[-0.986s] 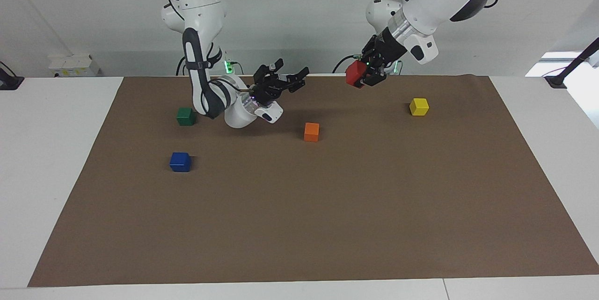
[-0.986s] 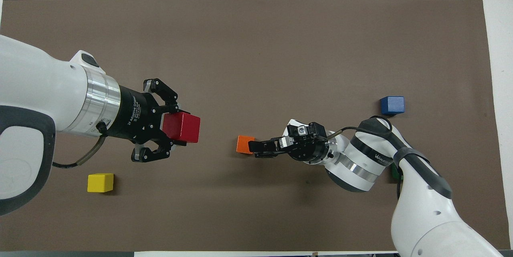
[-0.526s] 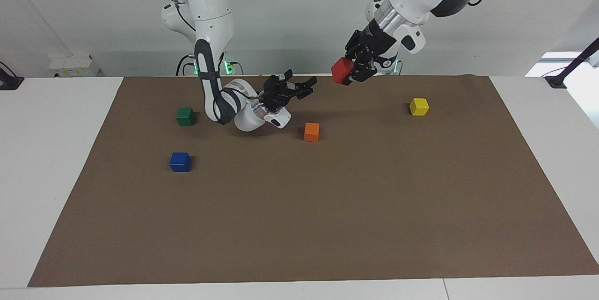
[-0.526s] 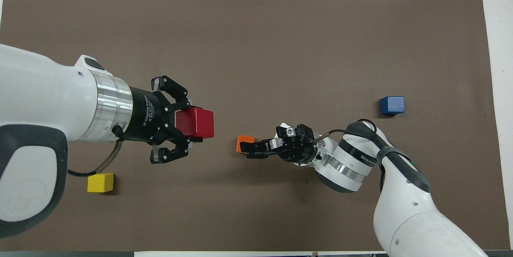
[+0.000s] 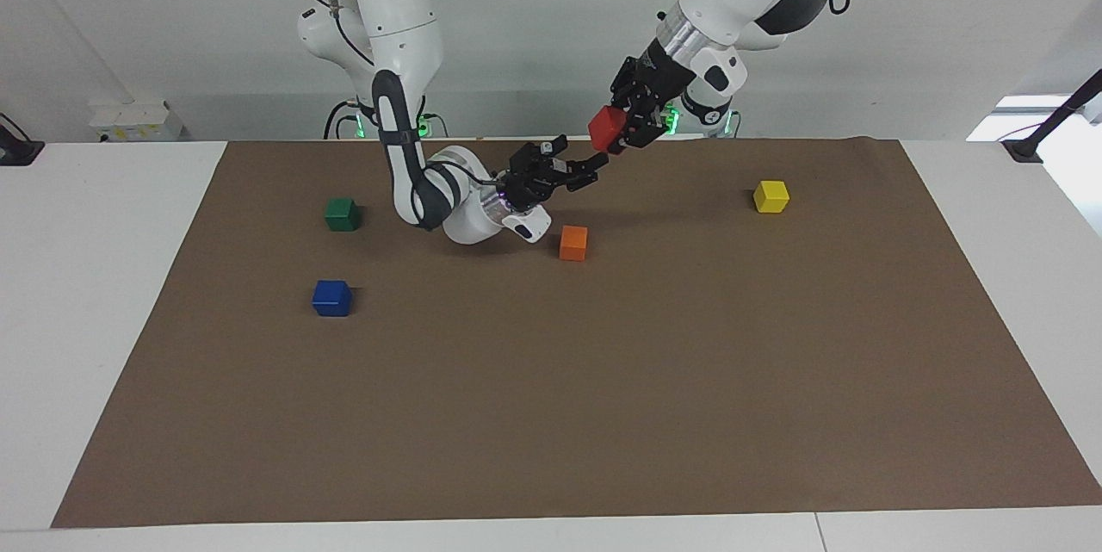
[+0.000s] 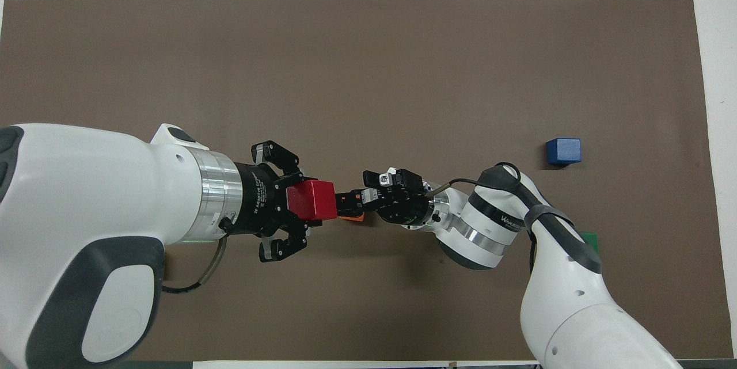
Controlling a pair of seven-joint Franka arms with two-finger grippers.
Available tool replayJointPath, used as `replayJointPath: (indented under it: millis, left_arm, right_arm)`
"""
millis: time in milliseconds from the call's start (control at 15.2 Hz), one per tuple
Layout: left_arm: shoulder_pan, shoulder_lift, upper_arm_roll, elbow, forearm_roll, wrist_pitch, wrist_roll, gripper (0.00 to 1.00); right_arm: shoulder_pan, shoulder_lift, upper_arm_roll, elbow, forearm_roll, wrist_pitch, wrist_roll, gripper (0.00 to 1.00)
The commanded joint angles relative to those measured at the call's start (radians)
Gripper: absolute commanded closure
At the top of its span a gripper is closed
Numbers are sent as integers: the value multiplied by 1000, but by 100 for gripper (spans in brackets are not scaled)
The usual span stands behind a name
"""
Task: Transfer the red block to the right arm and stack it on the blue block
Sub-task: 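Bring the red cube to the right gripper and grasp it there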
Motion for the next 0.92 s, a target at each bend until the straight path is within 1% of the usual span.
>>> replayJointPath:
  millis: [0, 131, 263, 329, 789, 854]
  left_arm:
    - [-17, -30, 13, -34, -26, 28, -14, 100]
    - [-17, -30, 13, -40, -26, 30, -12, 100]
    - [-17, -36, 13, -49, -26, 44, -14, 100]
    - [-17, -38, 13, -55, -26, 47, -14, 100]
    - [-30, -44, 13, -69, -26, 64, -14, 100]
    - [-30, -45, 13, -71, -26, 64, -14, 100]
  right_arm:
    - [23, 27, -2, 37, 57, 13, -30, 0]
    - [29, 25, 4, 42, 77, 8, -41, 0]
    - [31, 25, 41, 59, 129, 13, -41, 0]
    - [31, 25, 43, 71, 131, 19, -47, 0]
    - [48, 27, 43, 73, 129, 20, -117, 0]
    - [49, 27, 43, 73, 129, 20, -124, 5]
